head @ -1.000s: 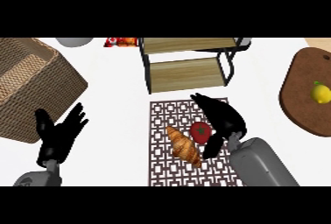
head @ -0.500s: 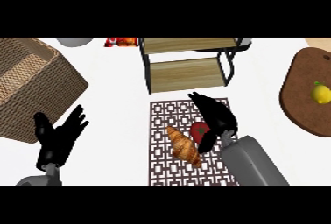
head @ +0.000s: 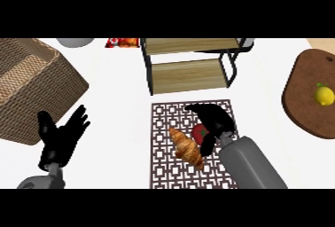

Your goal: Pick the tomato from the placemat and place it in the tiered shelf

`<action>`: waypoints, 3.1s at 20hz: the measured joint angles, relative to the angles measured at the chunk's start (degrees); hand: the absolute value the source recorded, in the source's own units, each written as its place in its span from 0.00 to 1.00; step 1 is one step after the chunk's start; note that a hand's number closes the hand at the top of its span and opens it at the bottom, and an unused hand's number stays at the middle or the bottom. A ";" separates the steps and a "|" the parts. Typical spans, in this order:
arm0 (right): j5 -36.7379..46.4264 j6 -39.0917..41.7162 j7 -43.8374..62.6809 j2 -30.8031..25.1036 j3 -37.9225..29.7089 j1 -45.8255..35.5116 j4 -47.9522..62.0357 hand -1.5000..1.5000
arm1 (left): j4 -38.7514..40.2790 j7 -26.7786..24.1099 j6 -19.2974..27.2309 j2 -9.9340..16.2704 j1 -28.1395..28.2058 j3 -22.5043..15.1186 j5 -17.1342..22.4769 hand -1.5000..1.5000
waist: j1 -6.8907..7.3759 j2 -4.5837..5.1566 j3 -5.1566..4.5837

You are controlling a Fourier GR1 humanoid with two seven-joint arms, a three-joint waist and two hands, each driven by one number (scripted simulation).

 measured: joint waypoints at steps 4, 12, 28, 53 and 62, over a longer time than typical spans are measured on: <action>2.19 1.68 -4.15 -0.68 2.73 -1.43 2.72 1.00 | -0.25 -0.01 -0.37 0.14 0.18 0.32 -0.07 0.50 | 0.16 -0.22 -0.13; 2.03 0.08 -9.76 0.40 3.16 1.33 0.39 1.00 | 0.88 -1.31 -1.08 -0.11 0.10 1.21 -0.42 0.50 | -0.28 -0.47 -0.25; -10.43 -17.39 31.04 3.36 20.61 -7.93 -25.16 1.00 | 0.80 -0.98 -1.94 -0.45 0.17 1.25 -0.69 0.50 | 0.49 -0.16 0.21; -13.41 -5.12 44.56 -2.57 -14.33 -48.68 -21.18 1.00 | 0.33 -2.39 -1.83 -1.19 0.77 1.67 -1.67 0.50 | 0.29 0.13 0.25; -15.31 -3.56 34.49 -6.90 -19.77 -54.35 -3.75 1.00 | 1.24 -2.29 -2.35 -1.03 -0.06 2.27 -1.61 0.50 | 0.55 0.38 0.24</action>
